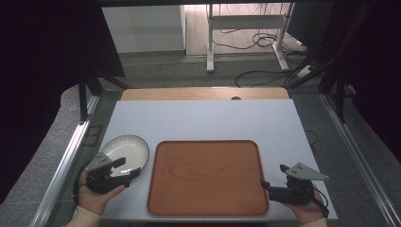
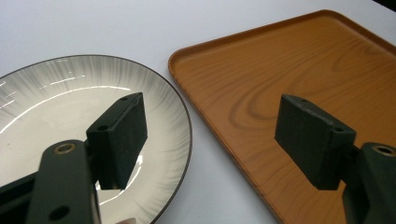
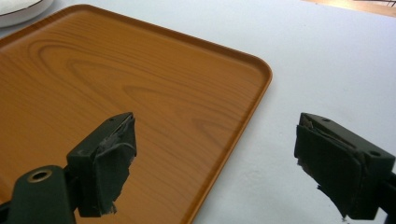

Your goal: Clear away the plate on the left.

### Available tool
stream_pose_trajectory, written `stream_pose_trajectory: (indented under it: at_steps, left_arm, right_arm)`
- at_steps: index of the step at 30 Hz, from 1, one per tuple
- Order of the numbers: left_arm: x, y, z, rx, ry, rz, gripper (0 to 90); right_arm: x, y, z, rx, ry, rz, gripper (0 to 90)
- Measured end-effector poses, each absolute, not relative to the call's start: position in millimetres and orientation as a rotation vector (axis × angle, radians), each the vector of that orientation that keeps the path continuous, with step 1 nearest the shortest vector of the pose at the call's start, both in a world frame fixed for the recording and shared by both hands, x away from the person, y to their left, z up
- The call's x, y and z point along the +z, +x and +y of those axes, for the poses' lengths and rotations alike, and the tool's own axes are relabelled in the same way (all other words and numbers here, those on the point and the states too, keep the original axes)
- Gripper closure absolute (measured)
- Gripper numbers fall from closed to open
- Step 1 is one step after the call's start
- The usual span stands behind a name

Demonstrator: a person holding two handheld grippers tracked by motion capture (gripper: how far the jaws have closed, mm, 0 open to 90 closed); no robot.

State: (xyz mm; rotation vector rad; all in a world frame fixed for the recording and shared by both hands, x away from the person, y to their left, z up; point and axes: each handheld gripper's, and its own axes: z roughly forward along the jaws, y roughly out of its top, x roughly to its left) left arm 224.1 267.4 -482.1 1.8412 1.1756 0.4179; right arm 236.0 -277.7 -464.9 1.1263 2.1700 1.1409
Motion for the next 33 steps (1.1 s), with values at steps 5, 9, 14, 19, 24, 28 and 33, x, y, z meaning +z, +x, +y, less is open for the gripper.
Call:
stream_pose_trajectory:
  at_steps: [5,9,14,19,24,28,33]
  left_arm:
    - [-483.0,223.4,268.1,0.414,1.845,1.177,24.9]
    - [-482.8,222.0,270.0,0.418,1.84,1.179,24.9]
    - [-482.4,220.2,270.7,0.419,1.844,1.177,24.9]
    - [-482.1,219.2,271.2,0.417,1.841,1.18,25.0]
    - [-481.5,220.1,270.3,0.419,1.844,1.178,24.9]
    - [-482.3,221.9,269.7,0.415,1.849,1.176,25.0]
    - [-482.0,220.9,271.4,0.416,1.846,1.179,25.1]
  right_arm:
    - [-464.9,237.8,-277.4,1.148,1.123,2.171,13.9]
    - [-465.0,238.4,-275.7,1.144,1.122,2.174,14.1]
    - [-465.0,239.7,-274.5,1.137,1.12,2.174,14.3]
    - [-465.3,240.0,-273.4,1.135,1.119,2.174,14.6]
    - [-466.3,240.0,-273.0,1.129,1.116,2.18,15.0]
    - [-465.9,239.4,-275.5,1.131,1.121,2.173,15.4]
    - [-467.2,240.5,-274.8,1.117,1.122,2.18,15.7]
